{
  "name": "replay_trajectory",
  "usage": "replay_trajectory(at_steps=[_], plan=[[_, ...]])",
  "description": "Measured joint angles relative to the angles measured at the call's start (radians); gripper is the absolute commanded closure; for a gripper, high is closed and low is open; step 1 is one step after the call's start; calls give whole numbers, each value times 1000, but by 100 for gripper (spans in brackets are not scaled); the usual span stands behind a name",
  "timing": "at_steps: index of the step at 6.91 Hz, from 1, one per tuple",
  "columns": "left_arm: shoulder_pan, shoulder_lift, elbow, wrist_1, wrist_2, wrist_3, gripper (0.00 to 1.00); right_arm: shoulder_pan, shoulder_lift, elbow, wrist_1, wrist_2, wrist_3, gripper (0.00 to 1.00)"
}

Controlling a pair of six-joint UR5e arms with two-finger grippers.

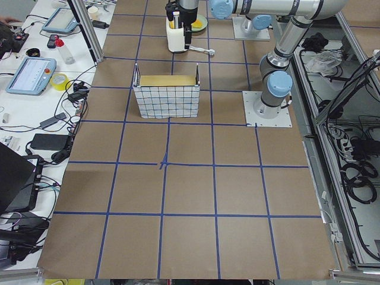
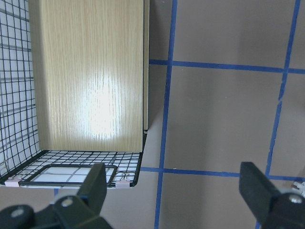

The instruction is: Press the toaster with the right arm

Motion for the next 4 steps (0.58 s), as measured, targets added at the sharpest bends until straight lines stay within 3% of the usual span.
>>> replay_trajectory(at_steps=[4], plan=[[0,0,0,0,0,0,0,0,0,-3,-5,7,0,0]])
